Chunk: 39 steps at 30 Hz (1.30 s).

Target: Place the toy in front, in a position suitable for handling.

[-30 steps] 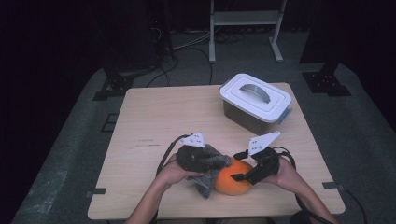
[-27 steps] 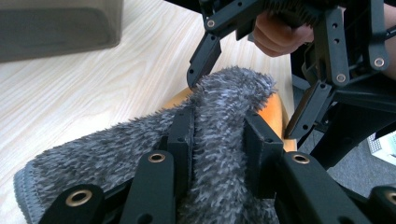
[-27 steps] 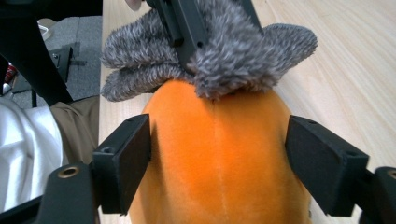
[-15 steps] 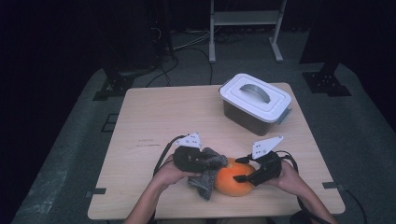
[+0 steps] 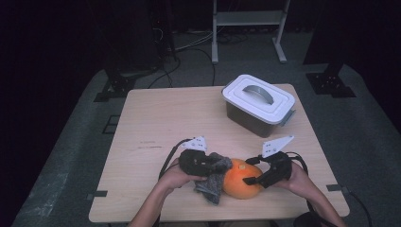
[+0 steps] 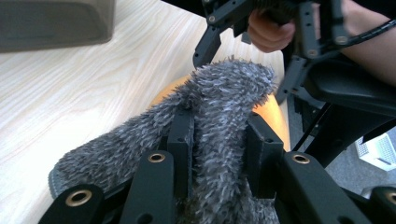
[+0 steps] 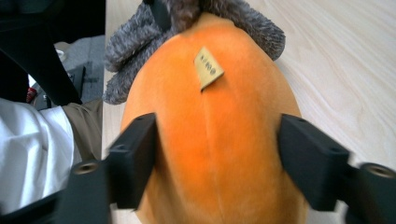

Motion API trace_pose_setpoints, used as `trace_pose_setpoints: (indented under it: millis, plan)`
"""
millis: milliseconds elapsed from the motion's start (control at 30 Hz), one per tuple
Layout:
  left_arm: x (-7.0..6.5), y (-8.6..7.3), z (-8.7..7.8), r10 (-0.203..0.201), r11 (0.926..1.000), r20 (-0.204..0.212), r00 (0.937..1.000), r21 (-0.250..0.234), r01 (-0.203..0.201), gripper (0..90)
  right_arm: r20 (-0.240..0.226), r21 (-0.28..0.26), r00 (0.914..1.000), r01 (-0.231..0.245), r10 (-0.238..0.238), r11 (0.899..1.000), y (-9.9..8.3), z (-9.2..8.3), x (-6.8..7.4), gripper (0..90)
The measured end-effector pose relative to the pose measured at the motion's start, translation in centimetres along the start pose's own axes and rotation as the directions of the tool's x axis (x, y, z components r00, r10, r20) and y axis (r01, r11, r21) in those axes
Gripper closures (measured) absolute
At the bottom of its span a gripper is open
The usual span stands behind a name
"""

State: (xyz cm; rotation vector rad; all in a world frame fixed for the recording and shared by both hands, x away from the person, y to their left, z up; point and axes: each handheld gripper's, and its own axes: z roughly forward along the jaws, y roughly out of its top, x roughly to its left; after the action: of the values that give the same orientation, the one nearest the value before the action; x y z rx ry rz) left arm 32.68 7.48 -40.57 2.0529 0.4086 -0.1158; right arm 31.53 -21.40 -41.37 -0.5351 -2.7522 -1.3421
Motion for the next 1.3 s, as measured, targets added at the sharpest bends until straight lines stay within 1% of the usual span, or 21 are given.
trace_pose_setpoints:
  millis: [100,133,200,267,433,500,533,567,600,633,667,767,800,833,867,933,1033,1067,1100,1133,1300]
  plan:
    - [-0.2,0.2,0.2,0.004,1.0,0.016,0.9999,-0.003,-0.004,67.2,0.029,0.021,0.9994,0.019,-0.02,1.0,0.9,-0.1,0.7,21.1]
    - [-0.3,0.4,0.3,0.007,1.0,0.019,0.9998,-0.004,-0.007,67.2,0.036,0.034,0.9988,0.033,-0.034,0.999,1.8,0.1,1.5,20.7]
    - [-0.6,0.6,0.4,0.018,0.9998,0.018,0.9997,0.002,-0.018,67.2,0.044,0.044,0.9982,0.039,-0.041,0.998,2.0,0.2,1.8,19.9]
    - [-0.6,0.6,0.5,0.019,0.9998,0.017,0.9997,0.002,-0.019,67.2,0.067,0.083,0.9961,0.051,-0.057,0.995,2.4,1.0,2.2,16.4]
    - [-0.4,0.4,0.6,0.002,1.0,0.022,0.9998,-0.004,-0.002,67.2,0.049,0.079,0.9979,0.038,-0.042,0.996,2.1,2.1,1.8,14.4]
    - [-0.2,0.3,0.6,-0.006,1.0,0.018,0.9998,-0.007,0.006,67.2,0.04,0.081,0.9986,0.03,-0.034,0.996,2.2,2.4,1.5,17.0]
    - [0.0,0.2,0.4,-0.012,0.9999,0.01,0.9999,-0.011,0.012,67.2,0.05,0.082,0.9975,0.046,-0.05,0.996,2.5,2.5,1.5,31.3]
    - [0.0,0.2,0.4,-0.012,0.9999,0.01,0.9999,-0.011,0.012,67.2,0.05,0.082,0.9975,0.046,-0.05,0.996,2.5,2.5,1.5,31.3]
    - [0.3,0.2,-0.3,-0.027,0.999,0.007,0.9996,-0.035,0.027,67.2,0.054,0.03,0.9945,0.089,-0.09,0.996,2.5,2.3,1.5,43.4]
    - [0.3,0.2,-0.3,-0.027,0.999,0.007,0.9996,-0.035,0.027,67.2,0.054,0.03,0.9945,0.089,-0.09,0.996,2.5,2.3,1.5,43.4]
    - [0.5,0.2,-1.1,-0.032,0.9973,0.008,0.9995,-0.067,0.032,67.2,0.045,-0.008,0.9948,0.092,-0.091,0.996,2.7,2.2,1.2,48.1]
    - [0.5,0.6,-2.1,-0.023,0.9955,-0.006,0.9997,-0.092,0.022,67.2,0.035,-0.045,0.996,0.084,-0.082,0.995,3.2,2.4,1.1,48.7]
    - [0.3,1.1,-3.3,-0.001,0.9952,-0.033,0.9994,-0.098,-0.002,67.2,0.022,-0.072,0.9957,0.091,-0.09,0.993,4.0,2.8,1.1,48.6]
    - [0.3,1.1,-3.3,-0.001,0.9952,-0.033,0.9994,-0.098,-0.002,67.2,0.022,-0.072,0.9957,0.091,-0.09,0.993,4.0,2.8,1.1,48.6]
    - [0.2,1.4,-4.1,0.006,0.9947,-0.05,0.9987,-0.103,-0.011,67.2,0.02,-0.083,0.995,0.099,-0.097,0.992,4.3,3.1,1.1,48.5]
    - [0.2,1.4,-4.8,0.002,0.9943,-0.067,0.9977,-0.106,-0.009,67.2,0.003,-0.124,0.9949,0.1,-0.101,0.987,5.2,4.0,0.9,46.7]
    - [0.4,0.8,-4.8,-0.004,0.9964,-0.075,0.9971,-0.085,-0.002,67.2,-0.003,-0.107,0.9946,0.103,-0.104,0.989,5.3,4.6,0.8,45.9]
    - [0.5,0.4,-4.5,-0.003,0.9978,-0.077,0.997,-0.067,-0.002,67.2,-0.003,-0.093,0.9945,0.104,-0.105,0.99,5.2,4.8,0.8,45.7]
    - [0.6,0.1,-4.2,-0.011,0.9974,-0.071,0.9974,-0.072,0.006,67.2,0.0,-0.071,0.994,0.11,-0.11,0.991,5.0,5.2,0.8,45.2]
    - [0.7,-0.2,-4.0,-0.022,0.9957,-0.057,0.9982,-0.091,0.017,67.2,-0.009,-0.083,0.995,0.098,-0.099,0.992,4.3,5.2,0.7,44.8]
    - [0.5,-0.3,-3.5,-0.008,0.997,-0.044,0.999,-0.078,0.004,67.2,-0.013,-0.091,0.9955,0.093,-0.094,0.992,3.0,4.2,0.1,43.8]
